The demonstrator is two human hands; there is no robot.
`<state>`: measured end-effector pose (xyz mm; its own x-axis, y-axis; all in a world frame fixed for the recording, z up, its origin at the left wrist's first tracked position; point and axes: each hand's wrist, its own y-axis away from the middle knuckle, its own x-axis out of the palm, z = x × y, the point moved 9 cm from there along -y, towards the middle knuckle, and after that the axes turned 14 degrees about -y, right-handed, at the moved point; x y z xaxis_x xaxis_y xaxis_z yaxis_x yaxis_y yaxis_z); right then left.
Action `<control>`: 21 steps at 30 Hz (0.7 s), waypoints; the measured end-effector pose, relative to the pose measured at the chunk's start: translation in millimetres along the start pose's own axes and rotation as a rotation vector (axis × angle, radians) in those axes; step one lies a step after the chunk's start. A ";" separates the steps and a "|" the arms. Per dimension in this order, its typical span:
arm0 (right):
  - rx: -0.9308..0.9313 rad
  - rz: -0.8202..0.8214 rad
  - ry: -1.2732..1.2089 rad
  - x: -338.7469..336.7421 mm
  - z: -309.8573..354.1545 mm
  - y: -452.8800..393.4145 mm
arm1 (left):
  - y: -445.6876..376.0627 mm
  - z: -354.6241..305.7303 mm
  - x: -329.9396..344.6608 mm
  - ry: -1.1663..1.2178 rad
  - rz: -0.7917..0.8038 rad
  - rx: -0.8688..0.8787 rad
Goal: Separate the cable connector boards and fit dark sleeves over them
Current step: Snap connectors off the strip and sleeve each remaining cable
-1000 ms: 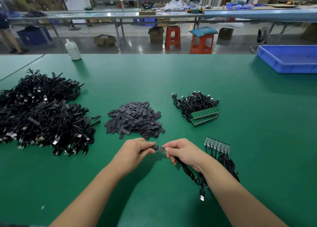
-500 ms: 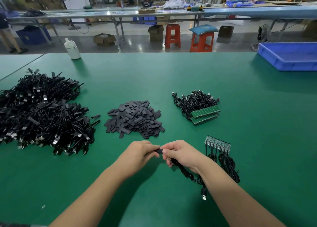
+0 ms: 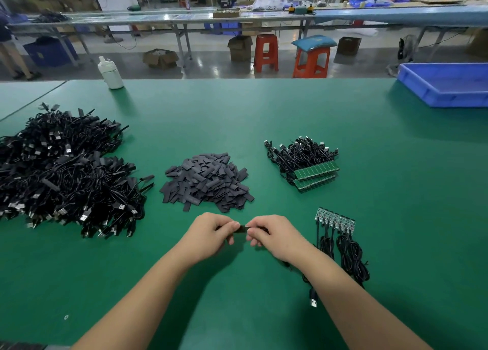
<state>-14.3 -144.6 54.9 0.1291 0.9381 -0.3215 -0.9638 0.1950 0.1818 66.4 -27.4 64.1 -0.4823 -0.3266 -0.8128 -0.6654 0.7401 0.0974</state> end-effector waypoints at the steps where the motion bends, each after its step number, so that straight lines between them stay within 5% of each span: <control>1: 0.016 -0.005 -0.005 -0.3 -1.1 -0.5 | 1.0 -1.8 -0.3 0.016 -0.009 0.020; 8: 0.176 0.055 -0.280 7.3 -11.0 1.2 | 20.2 -52.2 -11.6 -0.616 -0.308 0.493; 21: 0.144 0.042 -0.389 3.6 -7.9 4.3 | 22.1 -52.9 -0.9 -0.634 -0.288 0.443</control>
<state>-19.8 -142.7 47.3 0.1953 0.9790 0.0587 -0.9312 0.1663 0.3245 22.0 -41.9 97.4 0.1743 -0.2436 -0.9541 -0.3631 0.8847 -0.2922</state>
